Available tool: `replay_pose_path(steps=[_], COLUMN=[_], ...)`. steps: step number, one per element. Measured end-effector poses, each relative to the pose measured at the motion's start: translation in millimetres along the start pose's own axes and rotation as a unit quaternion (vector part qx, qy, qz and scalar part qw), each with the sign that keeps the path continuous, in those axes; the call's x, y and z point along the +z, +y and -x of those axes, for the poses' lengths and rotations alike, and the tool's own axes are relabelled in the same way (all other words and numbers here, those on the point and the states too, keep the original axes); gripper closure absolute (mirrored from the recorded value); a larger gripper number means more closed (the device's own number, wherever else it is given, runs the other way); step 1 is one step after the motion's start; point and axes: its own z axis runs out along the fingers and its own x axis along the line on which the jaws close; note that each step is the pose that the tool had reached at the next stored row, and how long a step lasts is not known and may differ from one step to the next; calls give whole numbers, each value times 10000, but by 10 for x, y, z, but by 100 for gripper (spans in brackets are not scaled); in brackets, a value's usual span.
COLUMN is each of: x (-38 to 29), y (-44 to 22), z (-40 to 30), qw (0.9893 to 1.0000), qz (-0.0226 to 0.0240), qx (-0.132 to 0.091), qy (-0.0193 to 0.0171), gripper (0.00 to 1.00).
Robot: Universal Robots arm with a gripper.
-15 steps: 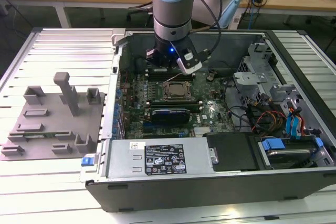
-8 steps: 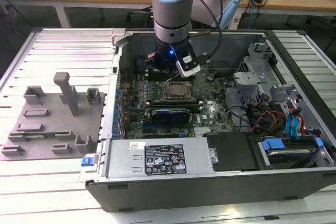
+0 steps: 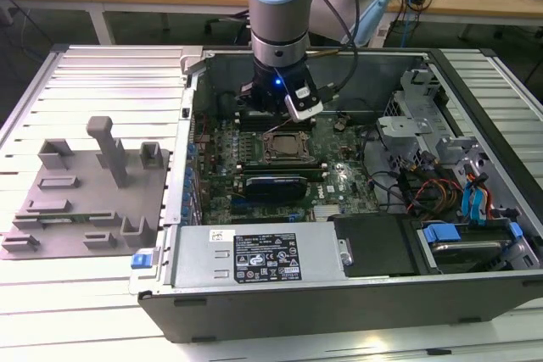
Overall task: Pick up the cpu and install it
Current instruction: 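Install the first cpu locking lever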
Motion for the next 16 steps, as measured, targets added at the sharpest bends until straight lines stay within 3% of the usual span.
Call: replay_pose_path(steps=[2, 7, 16], x=[18, 54, 107], y=[6, 30, 79], z=[56, 108, 131], qw=[10000, 10000, 9999], qz=[-46, -56, -96], qx=[25, 51, 135], qy=[-9, -10, -30], gripper=[89, 89, 89])
